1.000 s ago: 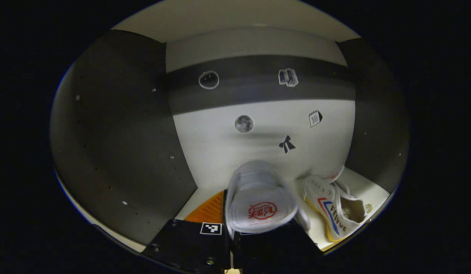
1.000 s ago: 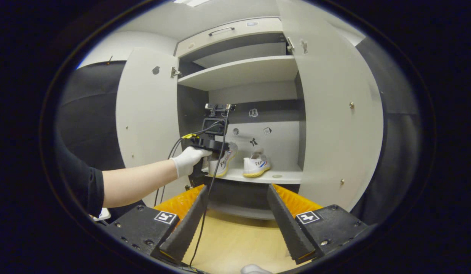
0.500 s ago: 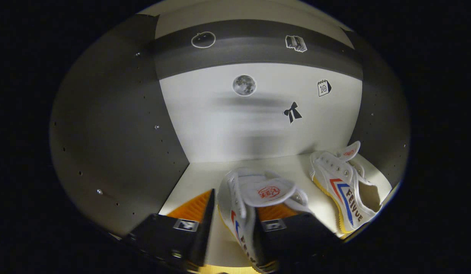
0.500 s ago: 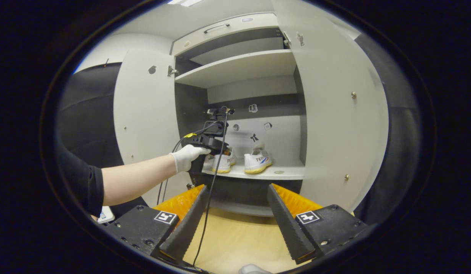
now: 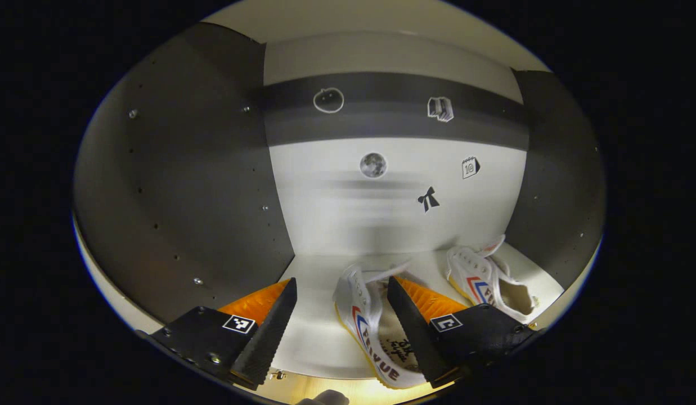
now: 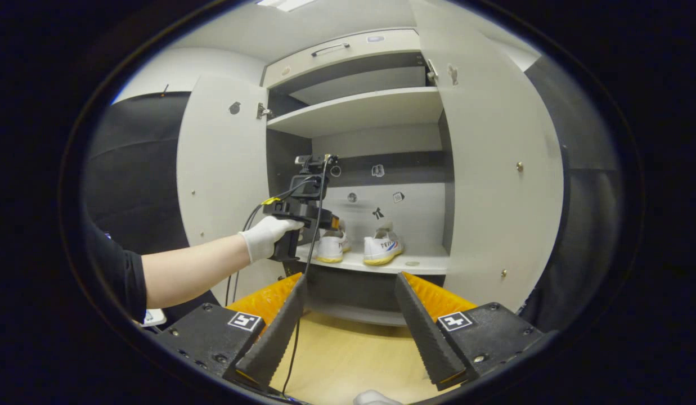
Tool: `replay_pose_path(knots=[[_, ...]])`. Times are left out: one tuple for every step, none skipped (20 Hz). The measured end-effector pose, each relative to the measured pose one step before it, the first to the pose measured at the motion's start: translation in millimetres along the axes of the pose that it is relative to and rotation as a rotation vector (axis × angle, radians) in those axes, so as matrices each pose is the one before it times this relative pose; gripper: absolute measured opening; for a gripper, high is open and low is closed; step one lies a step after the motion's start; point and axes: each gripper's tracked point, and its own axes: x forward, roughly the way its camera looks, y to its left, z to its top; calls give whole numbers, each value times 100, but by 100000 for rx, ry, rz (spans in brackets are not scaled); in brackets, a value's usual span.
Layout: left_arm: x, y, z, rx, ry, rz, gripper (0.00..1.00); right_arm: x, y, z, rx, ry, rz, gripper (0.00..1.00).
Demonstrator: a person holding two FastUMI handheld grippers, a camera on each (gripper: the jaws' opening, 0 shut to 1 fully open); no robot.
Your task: Grab one shoe with the right hand and put it into the shoe cabinet, grab the other shoe with the left hand and put it into the shoe cabinet; then close the right door with the right hand and the left door with the left hand.
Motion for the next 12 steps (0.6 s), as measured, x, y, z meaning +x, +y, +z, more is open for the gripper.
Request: replay_pose_path(knots=[[-829, -76, 461, -22, -2244, 170, 97, -233, -68, 183, -264, -786, -32, 99], [-859, -230, 426, -300, -1778, -395, 97, -246, 8, 240, -191, -875, 106, 99], [-894, -290, 194, -464, -1025, -356, 97, -198, -94, 185, -307, -908, -113, 99], [-997, -227, 315, -161, -1512, -141, 97, -85, 12, 212, -240, -682, 489, 99], [-1120, -189, 501, 203, -2299, 206, 97, -212, -62, 208, -524, -945, 273, 99], [-1092, -86, 416, 341, -2023, 373, 97, -158, -59, 254, -135, -1042, 342, 99], [-1237, -167, 293, 478, -1345, -11, 97, -242, 10, 161, 314, -506, 311, 99], [-1454, -210, 438, 397, -1652, -250, 97, -275, -74, 218, 615, -571, -42, 99], [-1502, -98, 620, 547, -2068, 82, 97, -367, -117, 320, 428, -873, -410, 99], [-1453, -49, 570, 534, -2329, -142, 97, -461, 35, 385, 171, -743, -321, 99], [-1559, -129, 511, 37, -2602, -246, 96, -365, 44, 319, 42, -830, -766, 99], [-1749, -80, 672, -326, -2717, -812, 96, -496, 79, 409, -421, -872, -927, 99]])
